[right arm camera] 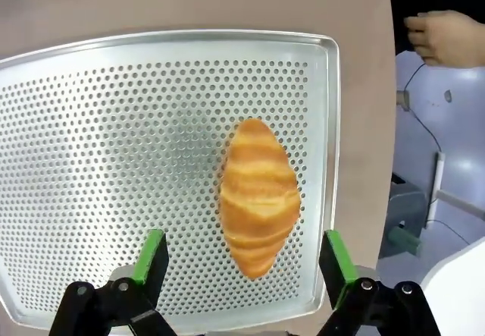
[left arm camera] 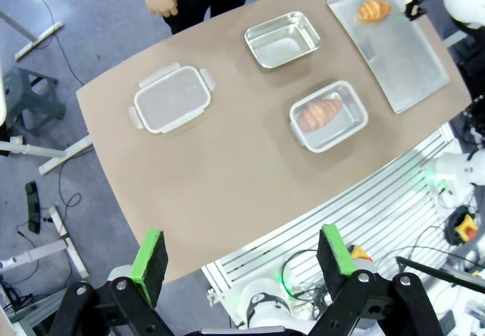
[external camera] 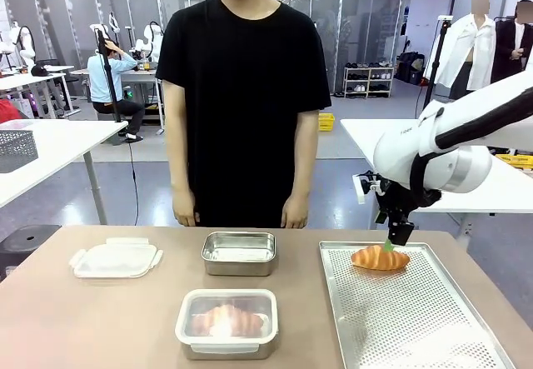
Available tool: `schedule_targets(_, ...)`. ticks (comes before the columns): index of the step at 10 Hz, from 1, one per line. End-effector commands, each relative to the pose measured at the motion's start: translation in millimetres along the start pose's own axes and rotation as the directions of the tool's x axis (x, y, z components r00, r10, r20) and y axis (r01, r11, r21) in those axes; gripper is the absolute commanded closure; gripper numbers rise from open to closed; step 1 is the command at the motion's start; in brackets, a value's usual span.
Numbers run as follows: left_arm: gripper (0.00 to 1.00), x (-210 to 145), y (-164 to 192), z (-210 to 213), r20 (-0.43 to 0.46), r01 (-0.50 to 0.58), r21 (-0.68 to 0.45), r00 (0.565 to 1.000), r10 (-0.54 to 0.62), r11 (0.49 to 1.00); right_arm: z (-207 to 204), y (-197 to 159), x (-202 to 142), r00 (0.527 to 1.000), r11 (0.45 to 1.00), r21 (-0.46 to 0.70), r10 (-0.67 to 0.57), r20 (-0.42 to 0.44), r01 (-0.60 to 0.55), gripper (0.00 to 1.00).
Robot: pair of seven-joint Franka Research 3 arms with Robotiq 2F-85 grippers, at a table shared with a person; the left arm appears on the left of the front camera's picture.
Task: Place the bread into the airtight container.
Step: Pick up a Butter Roll and place it into an empty Airtight Container.
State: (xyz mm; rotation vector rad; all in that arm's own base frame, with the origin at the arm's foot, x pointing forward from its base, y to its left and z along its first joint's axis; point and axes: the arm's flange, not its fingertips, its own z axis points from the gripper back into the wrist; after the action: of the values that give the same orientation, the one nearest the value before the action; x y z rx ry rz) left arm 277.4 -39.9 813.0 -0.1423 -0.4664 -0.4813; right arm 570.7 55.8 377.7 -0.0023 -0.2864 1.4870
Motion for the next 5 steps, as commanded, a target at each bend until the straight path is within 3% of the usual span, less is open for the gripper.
schedule_targets(1, 0.00, -1, 0, 0, 0.000, 0.004, -0.004, 1.000, -0.004, 1.000, -11, -24, 3, 0.999, 0.999, 0.031, -0.034, -0.038, 0.035, 0.00)
schedule_targets(5, 0.00, -1, 0, 0, 0.000, 0.004, -0.004, 1.000, -0.004, 1.000, -48, -50, -5, 0.993, 0.990, 0.102, -0.089, -0.075, 0.097, 0.00)
